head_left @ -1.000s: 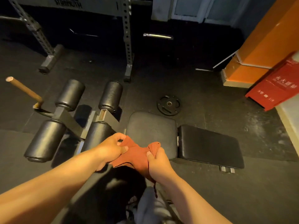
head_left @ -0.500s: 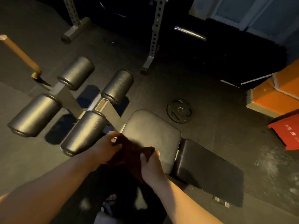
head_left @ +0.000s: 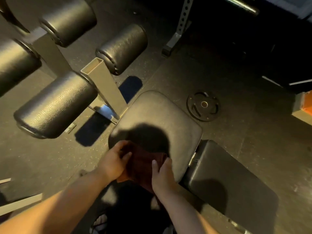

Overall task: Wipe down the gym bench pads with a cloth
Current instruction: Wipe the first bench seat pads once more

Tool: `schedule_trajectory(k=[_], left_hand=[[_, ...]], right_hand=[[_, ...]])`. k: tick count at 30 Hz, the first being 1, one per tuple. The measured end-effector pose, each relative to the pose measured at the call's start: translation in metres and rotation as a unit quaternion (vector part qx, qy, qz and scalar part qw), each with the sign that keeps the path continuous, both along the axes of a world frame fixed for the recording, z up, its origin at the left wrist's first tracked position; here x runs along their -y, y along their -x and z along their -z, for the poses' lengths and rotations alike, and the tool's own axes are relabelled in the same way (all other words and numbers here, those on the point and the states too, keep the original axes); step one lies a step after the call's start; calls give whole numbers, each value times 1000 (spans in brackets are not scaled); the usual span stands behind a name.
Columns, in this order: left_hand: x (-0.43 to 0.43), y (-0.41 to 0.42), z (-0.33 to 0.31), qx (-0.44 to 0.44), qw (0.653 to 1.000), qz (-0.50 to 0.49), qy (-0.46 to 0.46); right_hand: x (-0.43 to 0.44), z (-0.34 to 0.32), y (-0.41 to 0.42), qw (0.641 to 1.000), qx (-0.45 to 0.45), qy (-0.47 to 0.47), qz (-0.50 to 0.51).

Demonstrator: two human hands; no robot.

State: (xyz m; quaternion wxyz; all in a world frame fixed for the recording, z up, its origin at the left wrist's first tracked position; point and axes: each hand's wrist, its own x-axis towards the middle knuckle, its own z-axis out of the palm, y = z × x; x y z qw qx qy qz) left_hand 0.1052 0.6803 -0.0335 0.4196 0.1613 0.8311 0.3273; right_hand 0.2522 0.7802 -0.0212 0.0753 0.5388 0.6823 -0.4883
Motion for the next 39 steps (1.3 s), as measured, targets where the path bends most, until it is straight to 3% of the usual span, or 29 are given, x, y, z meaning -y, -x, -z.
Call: schedule_trajectory(k=[3,10,12,13,15,17,19,21,23,25,28,33,36,39], left_hand=[[-3,0,31,-31,999,4,9],[-9,4,93,-99,991,26,-80],[-19,8,121,-150,982,49,-102],[-22,10,135,-182,975,63,-110],[-24,16,159,-274,945,112,-137],[-19,18,182,-345,910,158,-164],[-13,15,196,-377,899,158,-156],[-14,8,205,-383,904,118,-151],[-16,3,212,-400,899,92,-153],[-18,3,217,-440,880,102,-148],[-16,8,225,-495,849,126,-130],[-20,7,227,-506,847,94,-134],[-22,12,227,-488,859,73,-134],[-29,11,223,-458,880,34,-125]], right_hand=[[6,42,1,1000,17,-13,3],[-14,132,10,988,-89,-98,83],[-33,164,14,973,-66,-205,81],[-40,178,16,958,-28,-282,34],[-43,193,16,906,-24,-383,-182],[-45,202,17,814,-78,-399,-414],[-67,209,27,776,-83,-371,-504],[-99,216,46,779,-65,-385,-491],[-134,219,74,821,-36,-404,-401],[-154,220,97,835,0,-425,-351],[-137,223,103,827,-4,-430,-362],[-86,214,53,791,-65,-404,-455],[-115,214,51,768,-9,-467,-438],[-135,217,69,792,50,-490,-361]])
